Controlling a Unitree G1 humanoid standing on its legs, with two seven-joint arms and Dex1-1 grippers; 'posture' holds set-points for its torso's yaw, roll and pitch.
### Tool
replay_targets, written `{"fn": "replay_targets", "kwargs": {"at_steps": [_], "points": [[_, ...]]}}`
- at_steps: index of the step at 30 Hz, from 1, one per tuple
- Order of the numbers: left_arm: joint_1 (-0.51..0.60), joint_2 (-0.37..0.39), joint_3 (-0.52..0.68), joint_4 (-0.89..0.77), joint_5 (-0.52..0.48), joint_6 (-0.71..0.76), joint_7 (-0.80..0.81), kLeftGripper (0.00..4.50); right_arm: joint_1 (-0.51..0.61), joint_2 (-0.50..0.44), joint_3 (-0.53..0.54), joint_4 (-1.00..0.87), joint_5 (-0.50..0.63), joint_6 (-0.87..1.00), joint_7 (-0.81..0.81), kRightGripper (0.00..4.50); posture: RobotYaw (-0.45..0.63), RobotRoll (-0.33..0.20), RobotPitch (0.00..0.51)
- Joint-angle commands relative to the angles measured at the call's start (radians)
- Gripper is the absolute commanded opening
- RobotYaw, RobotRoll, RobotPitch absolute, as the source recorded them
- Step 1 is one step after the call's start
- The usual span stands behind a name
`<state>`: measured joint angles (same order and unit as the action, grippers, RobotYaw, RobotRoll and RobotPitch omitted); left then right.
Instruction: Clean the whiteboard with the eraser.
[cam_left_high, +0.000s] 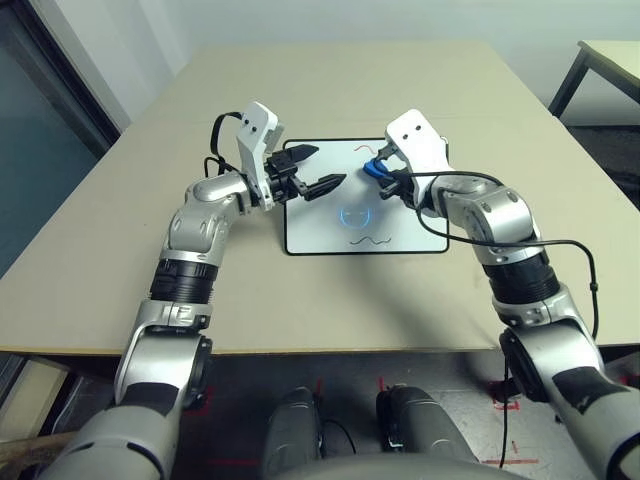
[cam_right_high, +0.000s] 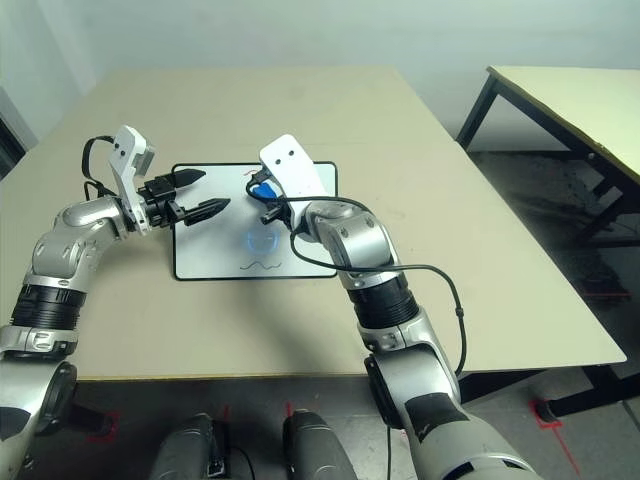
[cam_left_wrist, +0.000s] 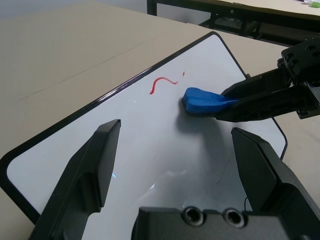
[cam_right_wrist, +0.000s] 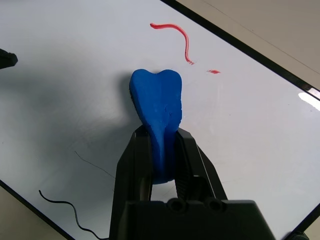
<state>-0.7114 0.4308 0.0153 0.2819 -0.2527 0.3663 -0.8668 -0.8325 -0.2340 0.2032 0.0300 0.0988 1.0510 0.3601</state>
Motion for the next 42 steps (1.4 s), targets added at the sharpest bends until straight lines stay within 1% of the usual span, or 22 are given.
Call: {"fn": "replay_targets", "kwargs": {"at_steps": [1,4,8,15,20,29,33,42], "points": [[0.002,0.006,-0.004,0.006,-0.004,0.003,-0.002,4.5,-0.058,0.004,-0.012,0.086,-0.019,-0.057,-0.012,0.57,-0.06,0.0,0.055],[0.003,0.006,-0.004,0.002,-0.006,0.005,-0.001,4.5,-0.092,-0.02,-0.029,0.168,-0.036,-0.109,-0.021,0.57,-0.06,0.0,0.056],[0.005,0.007,-0.002,-0.001,-0.007,0.006,-0.001,4.5,-0.085,-0.044,-0.032,0.197,-0.049,-0.125,-0.019,0.57,-0.06,0.0,0.057],[0.004,0.007,-0.002,-0.001,-0.007,0.007,-0.001,4.5,0.006,-0.039,-0.009,0.093,-0.039,-0.053,-0.015,0.57,-0.07,0.0,0.059],[-0.002,0.007,-0.004,0.002,-0.006,0.008,-0.002,4.5,0.034,-0.029,-0.001,0.042,-0.035,-0.017,-0.015,0.57,-0.07,0.0,0.059],[-0.006,0.007,-0.004,0.004,-0.005,0.008,-0.002,4.5,-0.024,-0.061,-0.05,0.153,-0.054,-0.09,-0.034,0.57,-0.07,0.0,0.059],[-0.007,0.005,-0.004,0.004,-0.006,0.009,-0.001,4.5,-0.035,-0.045,-0.041,0.155,-0.048,-0.098,-0.031,0.57,-0.07,0.0,0.059],[-0.002,0.004,-0.003,0.001,-0.006,0.008,0.003,4.5,-0.058,0.026,-0.011,0.145,-0.045,-0.103,-0.024,0.57,-0.06,0.0,0.057]]}}
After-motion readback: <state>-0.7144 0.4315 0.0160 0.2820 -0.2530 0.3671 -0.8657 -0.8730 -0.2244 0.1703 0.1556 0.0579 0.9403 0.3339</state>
